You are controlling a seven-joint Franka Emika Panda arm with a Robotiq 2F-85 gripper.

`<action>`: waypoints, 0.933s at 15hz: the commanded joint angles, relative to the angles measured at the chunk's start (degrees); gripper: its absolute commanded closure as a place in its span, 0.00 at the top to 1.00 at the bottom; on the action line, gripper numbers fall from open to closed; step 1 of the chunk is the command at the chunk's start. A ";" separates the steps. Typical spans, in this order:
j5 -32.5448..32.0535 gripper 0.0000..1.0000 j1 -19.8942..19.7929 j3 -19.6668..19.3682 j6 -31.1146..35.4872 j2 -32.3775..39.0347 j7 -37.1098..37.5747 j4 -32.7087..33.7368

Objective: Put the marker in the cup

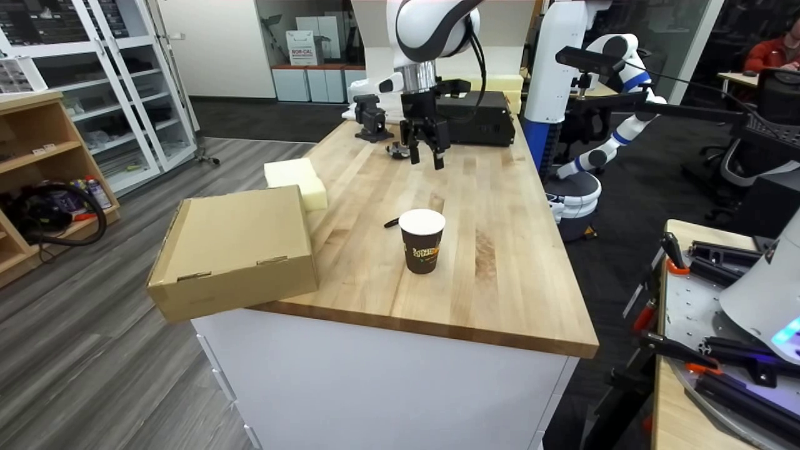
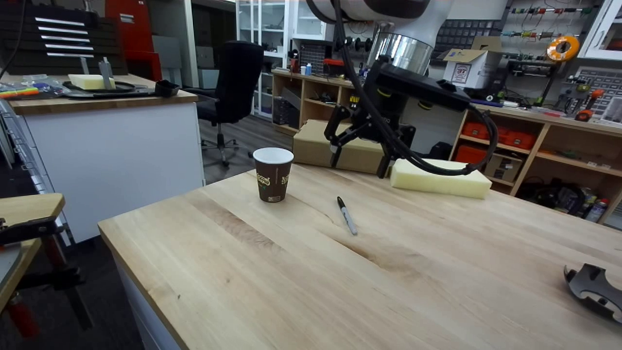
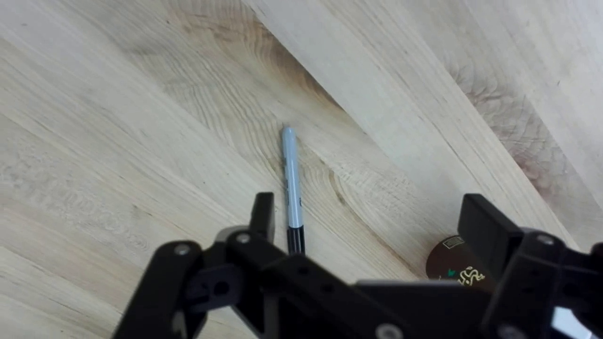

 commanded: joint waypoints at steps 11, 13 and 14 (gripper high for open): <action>-1.33 1.00 0.76 -0.19 15.61 2.49 5.61 -3.48; -1.65 1.00 0.89 -0.29 18.31 3.05 7.18 -4.67; -1.61 1.00 1.14 -0.19 19.32 4.22 8.31 -4.70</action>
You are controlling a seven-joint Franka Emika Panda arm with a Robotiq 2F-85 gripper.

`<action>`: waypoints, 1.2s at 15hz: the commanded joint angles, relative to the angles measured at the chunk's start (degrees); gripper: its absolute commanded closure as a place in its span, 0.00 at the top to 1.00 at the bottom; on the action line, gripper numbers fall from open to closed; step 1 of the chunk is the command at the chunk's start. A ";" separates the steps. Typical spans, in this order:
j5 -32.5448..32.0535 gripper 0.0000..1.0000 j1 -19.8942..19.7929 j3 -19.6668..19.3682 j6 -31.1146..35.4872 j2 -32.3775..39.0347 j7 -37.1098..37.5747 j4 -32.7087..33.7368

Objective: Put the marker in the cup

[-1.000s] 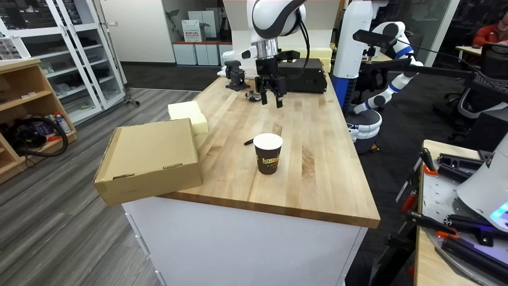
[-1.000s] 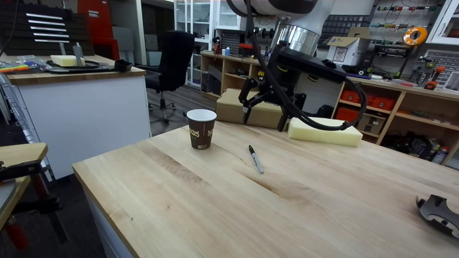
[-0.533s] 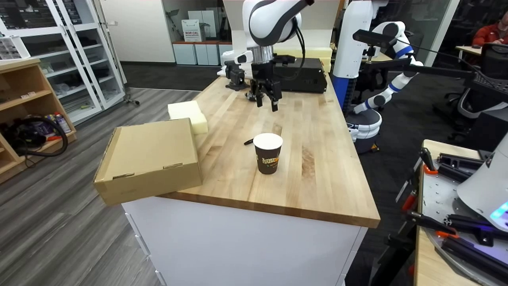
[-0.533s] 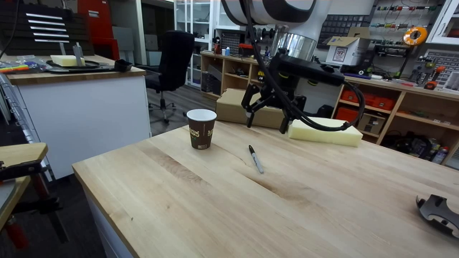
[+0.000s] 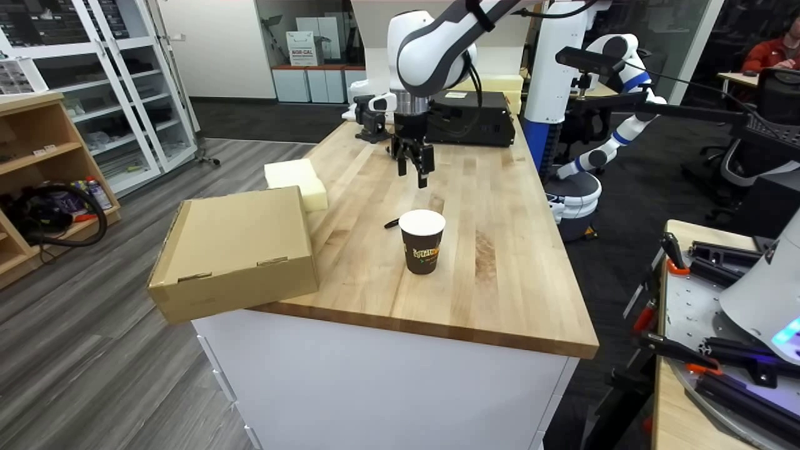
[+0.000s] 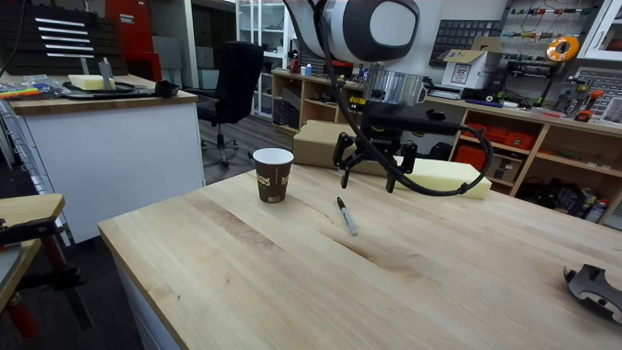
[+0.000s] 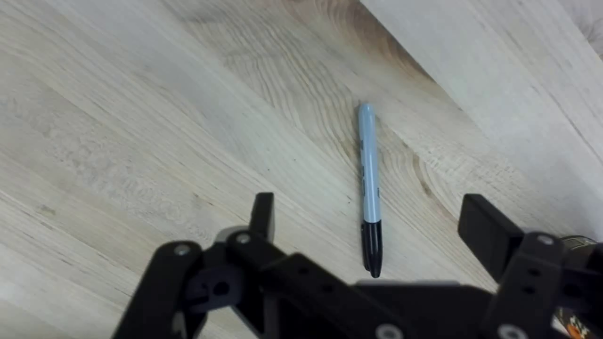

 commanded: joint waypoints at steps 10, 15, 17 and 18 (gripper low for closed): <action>-2.33 0.67 0.95 -0.57 8.27 6.07 9.47 -3.30; -5.93 0.34 1.89 -1.60 8.70 5.05 12.37 -3.11; -7.25 0.20 2.19 -1.82 8.46 4.71 13.35 -3.10; -7.83 0.15 2.29 -1.89 8.34 4.57 13.65 -3.06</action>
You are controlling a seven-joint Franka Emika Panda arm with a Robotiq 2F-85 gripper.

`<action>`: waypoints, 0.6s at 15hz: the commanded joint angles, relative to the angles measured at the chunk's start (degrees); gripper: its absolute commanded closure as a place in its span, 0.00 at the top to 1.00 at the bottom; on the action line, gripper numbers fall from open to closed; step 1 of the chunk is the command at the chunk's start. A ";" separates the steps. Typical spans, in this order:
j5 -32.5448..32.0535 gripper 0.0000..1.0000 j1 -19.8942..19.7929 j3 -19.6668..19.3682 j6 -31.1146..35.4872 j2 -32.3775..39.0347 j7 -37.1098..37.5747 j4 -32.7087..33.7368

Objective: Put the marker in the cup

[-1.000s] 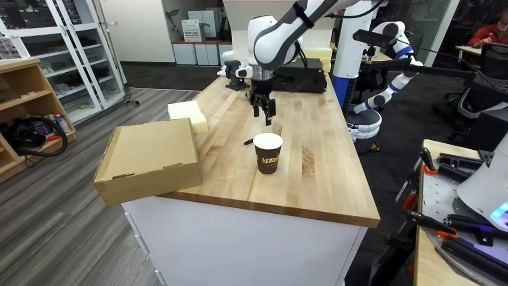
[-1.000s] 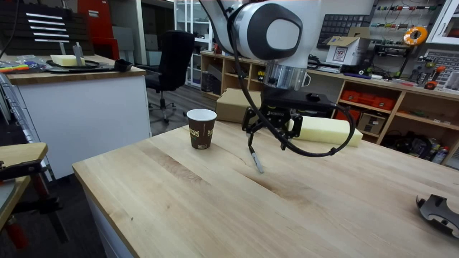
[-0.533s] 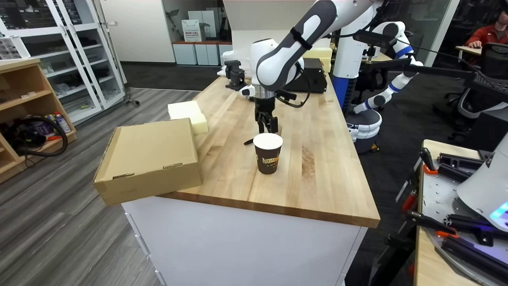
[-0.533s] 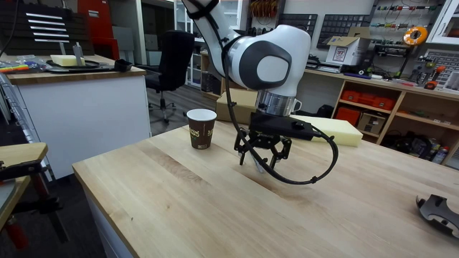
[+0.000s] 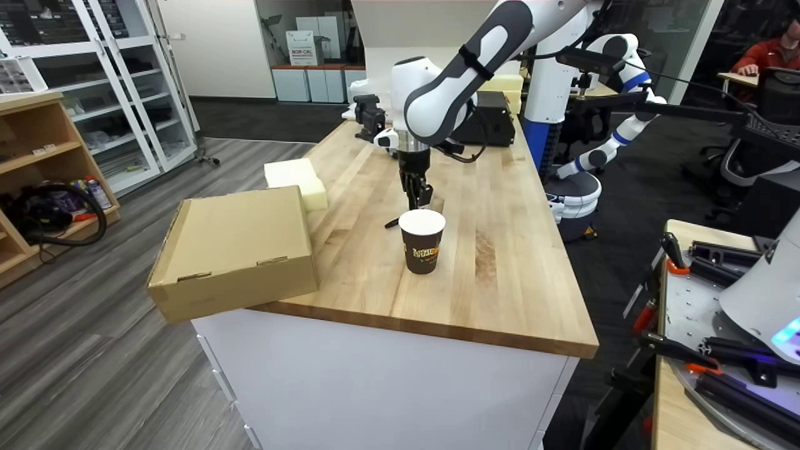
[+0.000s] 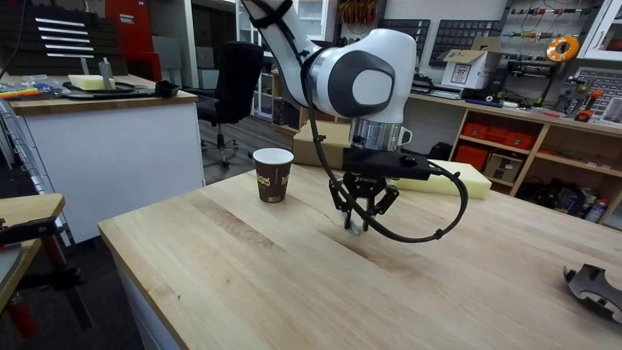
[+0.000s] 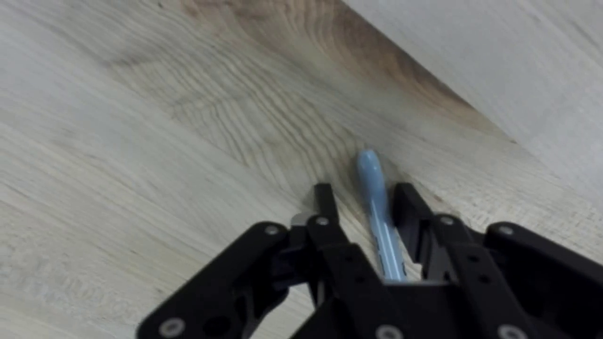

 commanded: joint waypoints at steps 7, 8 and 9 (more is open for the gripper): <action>-5.16 0.03 1.74 -0.97 -1.05 -3.98 4.22 -1.93; -5.30 0.03 1.75 -0.85 -1.32 -4.64 4.07 -2.05; -5.52 0.03 1.91 -0.88 -1.64 -5.28 4.12 -2.16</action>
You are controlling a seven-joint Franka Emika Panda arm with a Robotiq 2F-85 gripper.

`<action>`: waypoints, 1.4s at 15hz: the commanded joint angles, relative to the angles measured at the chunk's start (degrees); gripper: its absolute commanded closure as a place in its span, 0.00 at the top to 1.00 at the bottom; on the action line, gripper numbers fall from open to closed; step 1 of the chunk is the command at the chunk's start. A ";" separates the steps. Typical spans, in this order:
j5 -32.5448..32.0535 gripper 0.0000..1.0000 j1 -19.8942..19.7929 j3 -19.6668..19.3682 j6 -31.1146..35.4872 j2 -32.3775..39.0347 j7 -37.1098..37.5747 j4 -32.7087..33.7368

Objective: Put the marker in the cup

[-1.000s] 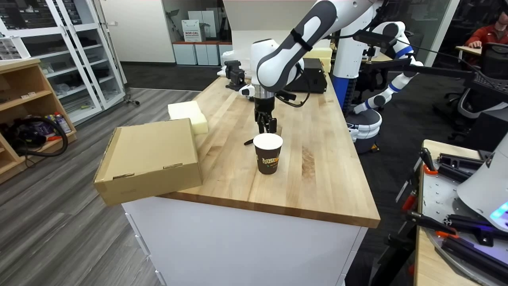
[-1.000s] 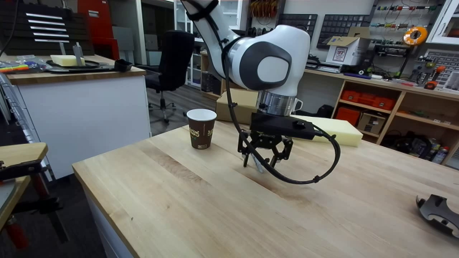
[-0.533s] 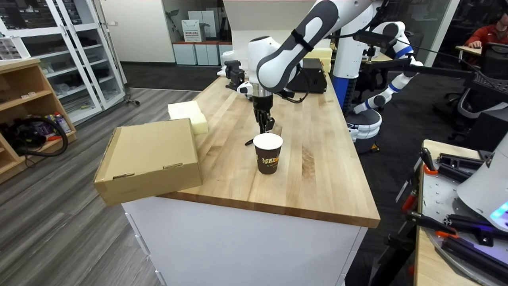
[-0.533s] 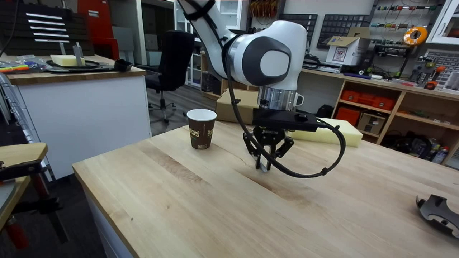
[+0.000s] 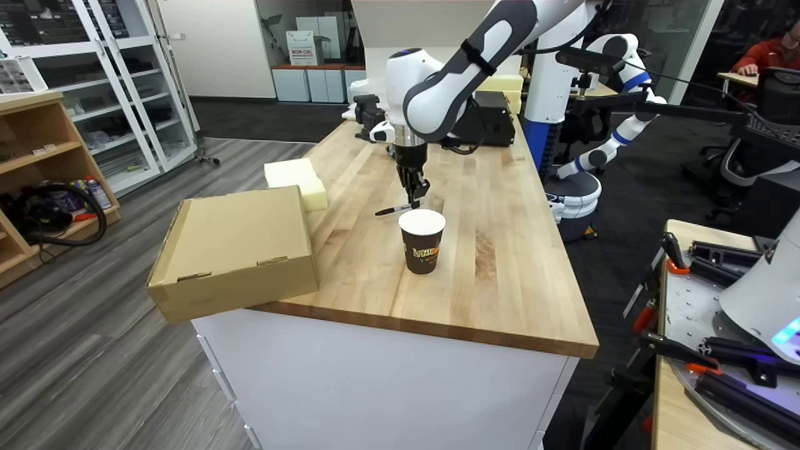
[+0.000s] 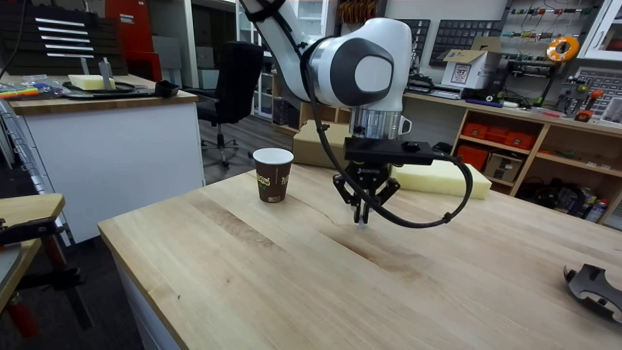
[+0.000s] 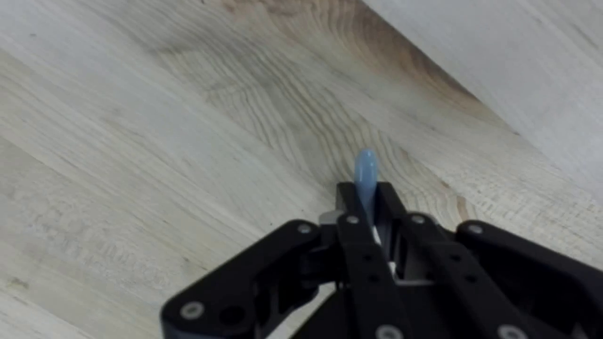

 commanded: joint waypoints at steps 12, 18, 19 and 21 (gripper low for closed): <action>-4.69 0.03 3.62 -0.96 -9.52 -10.85 2.84 -2.48; -7.79 0.03 5.96 -0.89 -15.90 -13.83 5.63 -2.55; -8.23 0.03 6.42 -0.80 -16.85 -14.28 6.37 -2.67; -8.97 0.03 7.30 -0.45 -18.75 -15.24 7.64 -2.96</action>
